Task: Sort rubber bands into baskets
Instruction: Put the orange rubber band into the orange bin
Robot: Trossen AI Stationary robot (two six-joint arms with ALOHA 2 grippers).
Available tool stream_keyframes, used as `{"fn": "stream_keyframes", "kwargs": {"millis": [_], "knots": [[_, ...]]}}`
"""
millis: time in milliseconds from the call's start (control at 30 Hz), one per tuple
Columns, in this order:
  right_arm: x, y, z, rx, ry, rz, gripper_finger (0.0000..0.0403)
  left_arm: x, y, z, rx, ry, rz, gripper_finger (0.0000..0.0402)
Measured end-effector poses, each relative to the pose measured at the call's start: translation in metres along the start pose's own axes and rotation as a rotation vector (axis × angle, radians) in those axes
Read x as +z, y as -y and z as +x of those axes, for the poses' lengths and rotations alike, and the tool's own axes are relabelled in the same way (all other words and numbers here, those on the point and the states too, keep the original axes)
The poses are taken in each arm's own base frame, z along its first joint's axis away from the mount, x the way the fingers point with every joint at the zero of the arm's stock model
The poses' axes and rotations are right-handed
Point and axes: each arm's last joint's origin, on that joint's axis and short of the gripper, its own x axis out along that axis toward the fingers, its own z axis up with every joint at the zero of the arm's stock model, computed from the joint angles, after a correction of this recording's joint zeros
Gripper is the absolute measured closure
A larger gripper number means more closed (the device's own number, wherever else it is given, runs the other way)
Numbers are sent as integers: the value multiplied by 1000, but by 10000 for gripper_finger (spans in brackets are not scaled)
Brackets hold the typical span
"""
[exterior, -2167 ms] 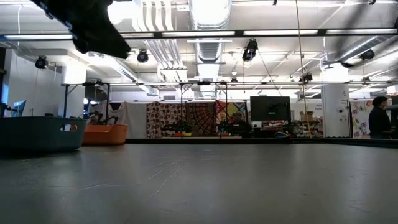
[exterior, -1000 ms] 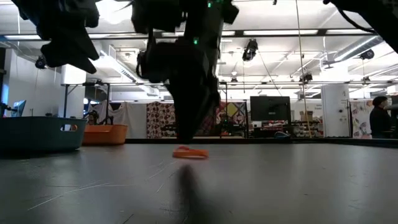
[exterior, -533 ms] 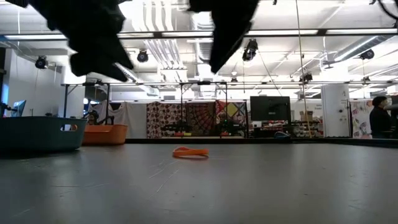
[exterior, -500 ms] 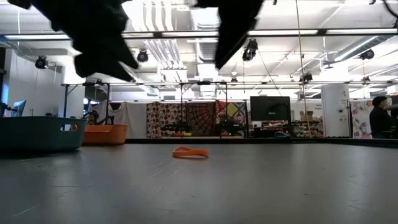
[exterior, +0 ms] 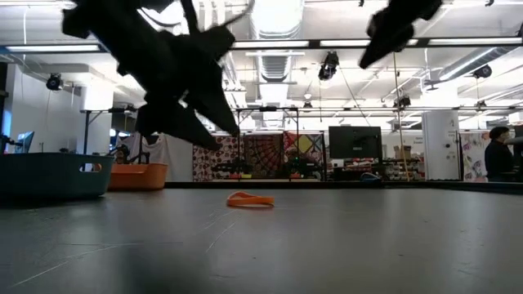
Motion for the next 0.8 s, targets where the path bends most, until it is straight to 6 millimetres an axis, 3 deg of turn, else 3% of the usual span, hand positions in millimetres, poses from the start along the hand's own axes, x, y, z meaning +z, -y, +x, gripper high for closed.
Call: {"fn": "stream_keyframes", "kwargs": {"millis": [133, 333, 433, 800], "knots": [[-12, 0, 0, 1, -14, 21, 154, -4, 4, 18, 123, -94, 84, 170], [-18, 2, 5, -9, -32, 72, 154, -13, 18, 47, 111, -195, 145, 170], [-19, 2, 6, -11, -36, 73, 154, -13, 15, 58, 136, -206, 144, 170], [-16, 5, 6, -82, 9, 93, 154, 2, 2, 70, 184, -180, 180, 173]]}}
